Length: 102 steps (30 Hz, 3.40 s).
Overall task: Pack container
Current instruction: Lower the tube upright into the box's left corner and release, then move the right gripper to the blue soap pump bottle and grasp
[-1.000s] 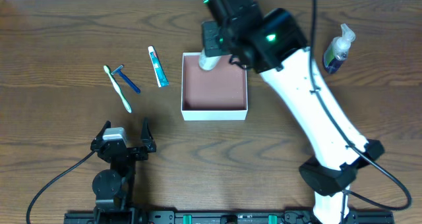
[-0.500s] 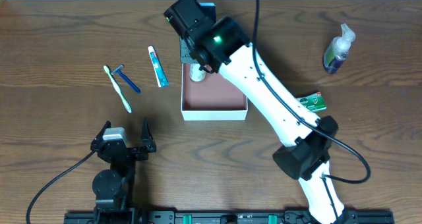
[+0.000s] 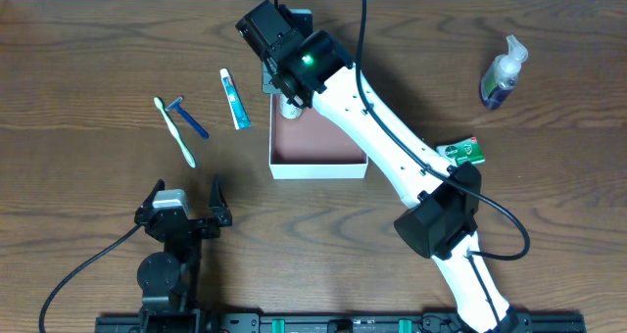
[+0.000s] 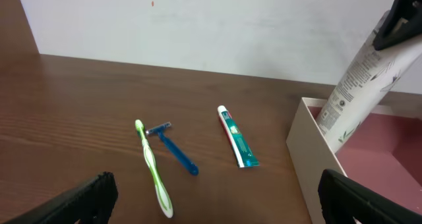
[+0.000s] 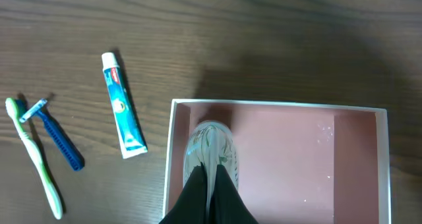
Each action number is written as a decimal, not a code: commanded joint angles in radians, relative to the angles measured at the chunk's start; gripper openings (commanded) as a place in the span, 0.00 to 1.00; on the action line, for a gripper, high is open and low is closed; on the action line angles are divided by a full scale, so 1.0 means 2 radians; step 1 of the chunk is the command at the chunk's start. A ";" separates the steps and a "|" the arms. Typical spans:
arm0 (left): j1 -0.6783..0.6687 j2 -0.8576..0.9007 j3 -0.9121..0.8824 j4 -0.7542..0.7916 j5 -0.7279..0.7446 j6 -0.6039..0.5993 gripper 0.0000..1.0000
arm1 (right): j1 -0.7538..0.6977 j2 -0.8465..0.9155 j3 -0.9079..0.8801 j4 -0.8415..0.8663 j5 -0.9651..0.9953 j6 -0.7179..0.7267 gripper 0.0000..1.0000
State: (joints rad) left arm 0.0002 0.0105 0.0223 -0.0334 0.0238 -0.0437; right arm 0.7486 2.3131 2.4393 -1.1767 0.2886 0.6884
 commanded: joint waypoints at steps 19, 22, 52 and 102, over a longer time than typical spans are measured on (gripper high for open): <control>0.003 -0.003 -0.009 -0.019 -0.004 0.009 0.98 | -0.001 0.014 0.013 0.024 0.022 0.007 0.01; 0.003 -0.003 -0.009 -0.019 -0.004 0.009 0.98 | -0.001 0.014 0.013 0.026 0.022 0.007 0.01; 0.003 -0.003 -0.009 -0.019 -0.004 0.009 0.98 | -0.002 0.010 0.010 0.087 0.001 -0.056 0.63; 0.003 -0.003 -0.009 -0.019 -0.004 0.009 0.98 | -0.422 -0.086 -0.136 -0.013 -0.091 -0.240 0.99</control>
State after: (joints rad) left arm 0.0002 0.0105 0.0223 -0.0334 0.0238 -0.0437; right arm -0.0750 2.1399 2.1933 -1.2236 0.1078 0.2520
